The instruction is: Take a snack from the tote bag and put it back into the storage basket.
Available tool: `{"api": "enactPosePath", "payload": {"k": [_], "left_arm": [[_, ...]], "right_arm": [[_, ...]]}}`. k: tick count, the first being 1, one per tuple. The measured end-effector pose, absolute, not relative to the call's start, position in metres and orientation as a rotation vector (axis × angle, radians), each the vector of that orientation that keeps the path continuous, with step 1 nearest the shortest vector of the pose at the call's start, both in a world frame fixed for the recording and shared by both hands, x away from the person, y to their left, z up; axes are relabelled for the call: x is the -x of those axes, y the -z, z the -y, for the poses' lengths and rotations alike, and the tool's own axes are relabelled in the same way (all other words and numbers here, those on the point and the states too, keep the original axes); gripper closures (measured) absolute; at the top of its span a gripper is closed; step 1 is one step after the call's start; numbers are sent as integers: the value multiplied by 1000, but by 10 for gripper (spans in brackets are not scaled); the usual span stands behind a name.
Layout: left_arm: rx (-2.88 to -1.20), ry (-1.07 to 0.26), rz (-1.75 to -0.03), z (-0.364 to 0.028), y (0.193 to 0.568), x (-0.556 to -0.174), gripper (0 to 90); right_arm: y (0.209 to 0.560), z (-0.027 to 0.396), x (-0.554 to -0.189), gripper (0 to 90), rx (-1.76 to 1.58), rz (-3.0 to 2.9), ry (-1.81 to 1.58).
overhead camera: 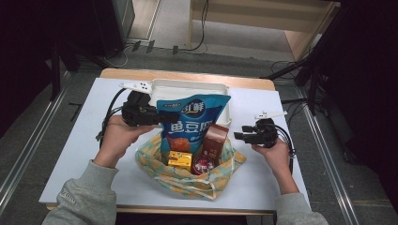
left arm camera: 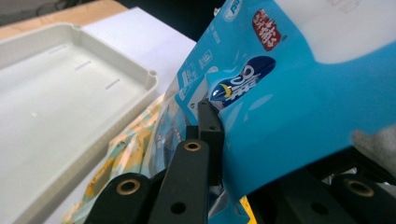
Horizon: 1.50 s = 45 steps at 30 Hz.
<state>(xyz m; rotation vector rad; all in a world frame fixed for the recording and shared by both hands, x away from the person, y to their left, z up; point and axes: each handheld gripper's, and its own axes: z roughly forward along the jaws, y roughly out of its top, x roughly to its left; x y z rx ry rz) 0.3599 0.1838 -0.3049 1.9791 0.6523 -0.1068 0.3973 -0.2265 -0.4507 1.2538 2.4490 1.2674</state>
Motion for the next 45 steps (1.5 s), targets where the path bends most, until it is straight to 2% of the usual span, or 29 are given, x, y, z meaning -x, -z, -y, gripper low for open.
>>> {"api": "enactPosePath", "payload": {"k": [16, 45], "left_arm": [[-1937, 26, -673, -201, 282, -353, 882], [-1926, -70, -821, -246, 282, -355, 880]], "right_arm": [[450, 226, -397, 445, -1247, -2451, -1271], [451, 220, -400, 445, -1216, -2466, -1291]]}}
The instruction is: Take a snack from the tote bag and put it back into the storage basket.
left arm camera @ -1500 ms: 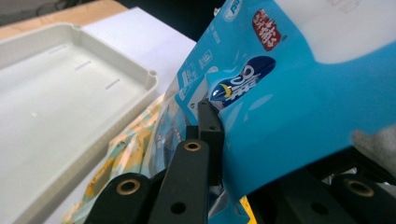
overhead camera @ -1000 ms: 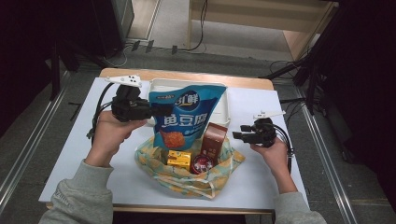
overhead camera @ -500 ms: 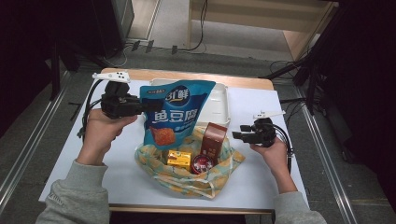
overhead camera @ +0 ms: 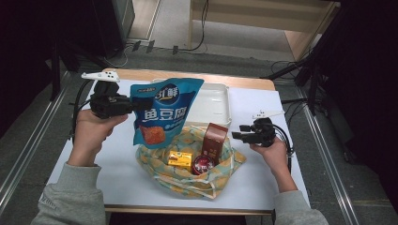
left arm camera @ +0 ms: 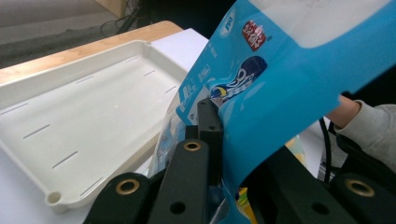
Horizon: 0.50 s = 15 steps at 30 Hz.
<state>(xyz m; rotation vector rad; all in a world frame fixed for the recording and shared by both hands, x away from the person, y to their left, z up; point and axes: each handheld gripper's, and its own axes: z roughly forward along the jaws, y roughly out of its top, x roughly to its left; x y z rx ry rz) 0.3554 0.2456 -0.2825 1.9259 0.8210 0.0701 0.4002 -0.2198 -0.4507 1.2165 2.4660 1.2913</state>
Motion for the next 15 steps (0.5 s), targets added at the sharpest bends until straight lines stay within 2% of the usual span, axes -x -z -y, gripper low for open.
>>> {"api": "enactPosePath", "payload": {"k": [15], "left_arm": [[-1921, -85, -934, -274, 288, -369, 878]], "right_arm": [[449, 219, -399, 445, -1209, -2461, -1312]]}}
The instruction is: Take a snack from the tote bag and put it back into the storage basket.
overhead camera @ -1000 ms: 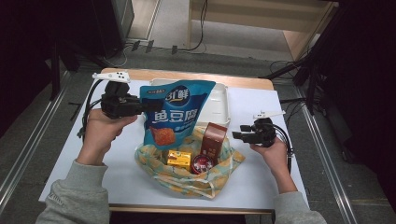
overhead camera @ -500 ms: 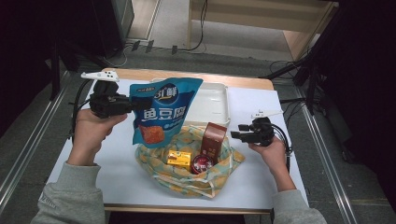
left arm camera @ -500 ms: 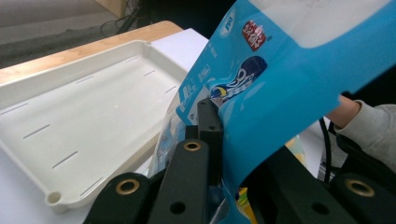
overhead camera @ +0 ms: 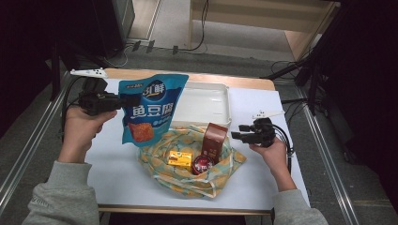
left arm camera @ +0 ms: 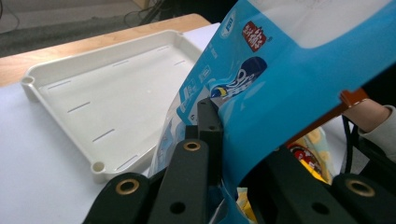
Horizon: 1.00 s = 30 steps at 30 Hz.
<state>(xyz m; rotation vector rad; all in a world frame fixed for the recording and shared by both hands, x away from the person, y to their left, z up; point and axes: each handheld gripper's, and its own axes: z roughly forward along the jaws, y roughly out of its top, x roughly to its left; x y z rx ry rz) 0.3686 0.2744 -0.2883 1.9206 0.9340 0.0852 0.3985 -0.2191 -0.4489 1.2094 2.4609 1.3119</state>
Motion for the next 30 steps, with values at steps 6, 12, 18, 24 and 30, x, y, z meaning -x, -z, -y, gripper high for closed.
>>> {"api": "enactPosePath", "payload": {"k": [6, 12, 18, 24, 30], "left_arm": [[-1924, -83, -951, -278, 281, -376, 878], [-1934, -129, -958, -277, 267, -383, 878], [-1928, -130, -975, -277, 258, -392, 878], [-1935, -148, -984, -274, 252, -407, 877], [-1939, -157, -1000, -268, 249, -423, 877]], "right_arm": [[449, 218, -398, 444, -1209, -2463, -1316], [449, 217, -398, 445, -1211, -2465, -1315], [449, 217, -398, 445, -1211, -2466, -1315], [449, 217, -398, 445, -1211, -2467, -1317], [449, 217, -399, 445, -1211, -2467, -1321]]}}
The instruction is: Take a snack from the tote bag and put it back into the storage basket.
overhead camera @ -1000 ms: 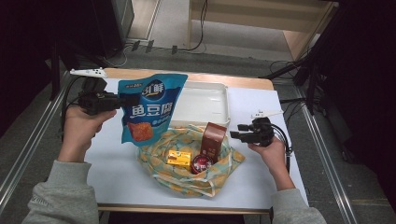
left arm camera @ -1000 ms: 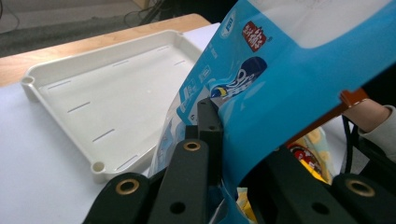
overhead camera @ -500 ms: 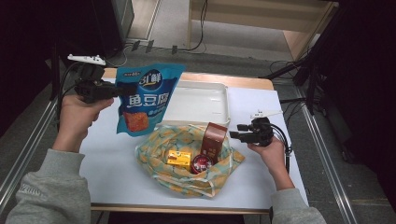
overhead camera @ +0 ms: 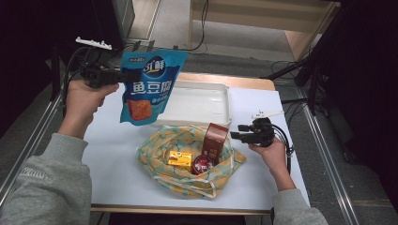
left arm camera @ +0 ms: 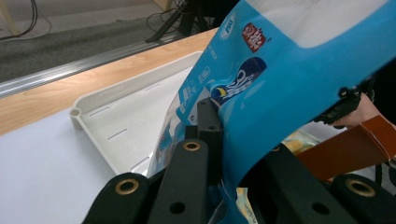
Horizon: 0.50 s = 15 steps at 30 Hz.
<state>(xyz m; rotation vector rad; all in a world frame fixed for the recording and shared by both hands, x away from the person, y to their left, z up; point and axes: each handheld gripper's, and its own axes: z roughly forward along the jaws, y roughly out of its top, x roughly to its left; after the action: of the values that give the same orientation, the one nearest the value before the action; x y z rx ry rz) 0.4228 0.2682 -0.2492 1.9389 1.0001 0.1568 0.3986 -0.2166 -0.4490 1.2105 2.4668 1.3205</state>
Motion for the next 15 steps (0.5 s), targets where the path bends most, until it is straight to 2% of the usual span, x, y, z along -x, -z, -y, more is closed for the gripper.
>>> {"api": "enactPosePath", "payload": {"k": [8, 15], "left_arm": [[-1923, -120, -1001, -257, 252, -439, 876], [-1959, -163, -991, -242, 251, -454, 876]], "right_arm": [[449, 216, -399, 445, -1201, -2466, -1328], [448, 214, -399, 445, -1201, -2470, -1339]]}}
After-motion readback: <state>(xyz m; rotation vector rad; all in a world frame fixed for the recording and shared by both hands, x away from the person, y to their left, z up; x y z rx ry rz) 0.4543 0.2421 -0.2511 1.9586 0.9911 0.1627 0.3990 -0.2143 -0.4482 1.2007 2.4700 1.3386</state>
